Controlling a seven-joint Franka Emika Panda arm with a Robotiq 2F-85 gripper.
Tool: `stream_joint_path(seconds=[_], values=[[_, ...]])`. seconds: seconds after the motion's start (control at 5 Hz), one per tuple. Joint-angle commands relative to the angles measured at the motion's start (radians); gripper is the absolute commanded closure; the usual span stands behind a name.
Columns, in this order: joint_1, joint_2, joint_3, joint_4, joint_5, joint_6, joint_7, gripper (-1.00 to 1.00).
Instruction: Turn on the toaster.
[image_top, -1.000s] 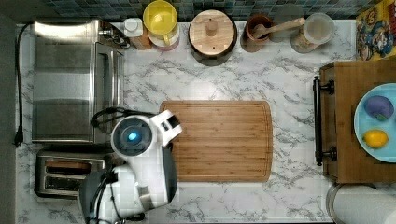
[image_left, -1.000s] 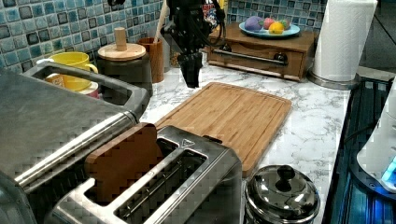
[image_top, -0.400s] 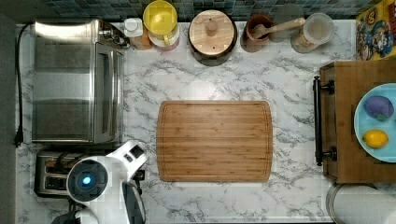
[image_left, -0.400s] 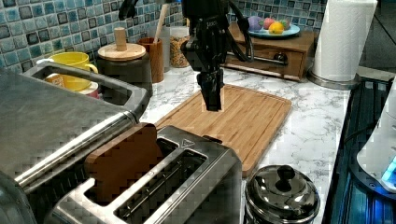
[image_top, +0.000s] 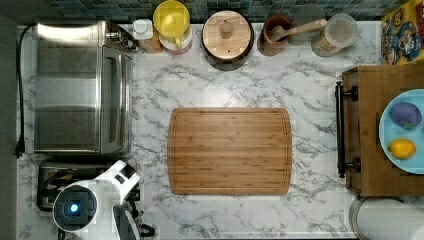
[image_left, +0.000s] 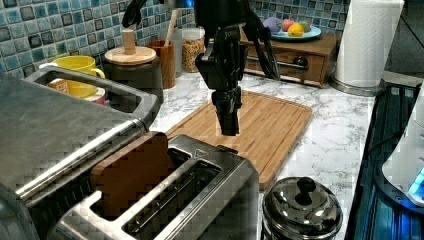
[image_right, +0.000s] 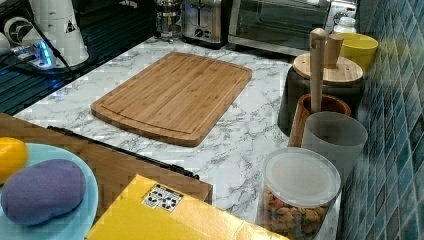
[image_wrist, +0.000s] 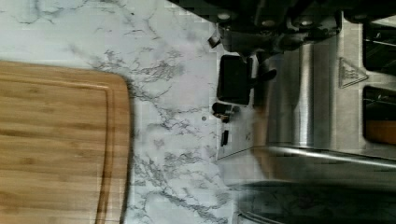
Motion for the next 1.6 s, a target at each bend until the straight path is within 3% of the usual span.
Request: stream_joint_path(seconds=[0.2,0.4,0.8,1.2,1.4,1.6], values=[[-0.119,-0.06,0.091,-0.059,0.012,0.049,0.135,1.0],[-0.063,-0.036,0.064,-0.062,0.037,0.069,0.126,1.0],[-0.074,0.013,0.097,-0.042,0.003,0.045,0.152,1.0],[-0.059,0.039,0.127,-0.082,0.03,0.13,0.153,1.0],[-0.09,0.077,0.136,-0.071,0.002,0.13,0.19,1.0],[-0.085,0.106,0.072,-0.064,-0.053,0.119,0.226,1.0]])
